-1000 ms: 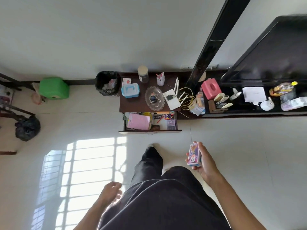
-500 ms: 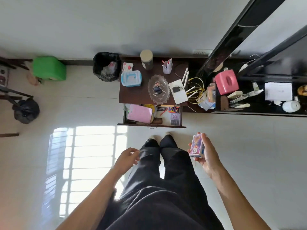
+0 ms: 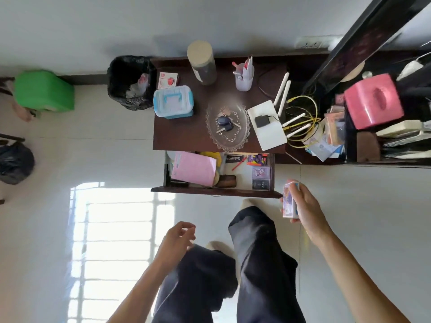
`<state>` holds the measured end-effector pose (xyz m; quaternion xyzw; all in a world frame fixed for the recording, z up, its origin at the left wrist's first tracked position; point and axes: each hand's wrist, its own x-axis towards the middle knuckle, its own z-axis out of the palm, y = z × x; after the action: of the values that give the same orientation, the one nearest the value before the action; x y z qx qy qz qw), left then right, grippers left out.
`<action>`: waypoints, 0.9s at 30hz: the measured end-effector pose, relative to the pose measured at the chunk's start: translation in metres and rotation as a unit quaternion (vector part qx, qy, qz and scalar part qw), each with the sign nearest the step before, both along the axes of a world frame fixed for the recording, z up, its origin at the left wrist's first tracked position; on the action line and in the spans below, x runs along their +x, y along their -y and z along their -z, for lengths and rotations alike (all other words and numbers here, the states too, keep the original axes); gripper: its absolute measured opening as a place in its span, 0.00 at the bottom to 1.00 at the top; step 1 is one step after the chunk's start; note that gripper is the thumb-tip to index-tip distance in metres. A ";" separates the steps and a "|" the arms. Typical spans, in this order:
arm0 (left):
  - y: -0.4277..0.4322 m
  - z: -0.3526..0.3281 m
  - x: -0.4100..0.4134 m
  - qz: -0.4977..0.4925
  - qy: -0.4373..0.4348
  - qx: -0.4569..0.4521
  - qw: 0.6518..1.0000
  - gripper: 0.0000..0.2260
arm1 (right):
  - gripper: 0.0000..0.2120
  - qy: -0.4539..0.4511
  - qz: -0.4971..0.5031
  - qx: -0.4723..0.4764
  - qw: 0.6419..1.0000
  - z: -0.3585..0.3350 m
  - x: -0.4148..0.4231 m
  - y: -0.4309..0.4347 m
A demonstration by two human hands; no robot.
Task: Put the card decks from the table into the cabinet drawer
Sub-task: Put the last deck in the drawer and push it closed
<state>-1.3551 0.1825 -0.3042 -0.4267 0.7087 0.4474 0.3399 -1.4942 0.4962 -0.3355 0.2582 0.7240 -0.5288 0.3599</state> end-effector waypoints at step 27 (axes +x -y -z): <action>0.081 0.366 -0.072 0.443 -0.351 -0.211 0.798 0.25 | 0.25 -0.174 -0.145 -0.121 0.966 0.326 -0.034 0.000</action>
<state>-1.4275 0.1014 -0.6699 0.0589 0.9680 0.2062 0.1307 -1.5286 0.4962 -0.6617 0.0090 0.7361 -0.5910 0.3298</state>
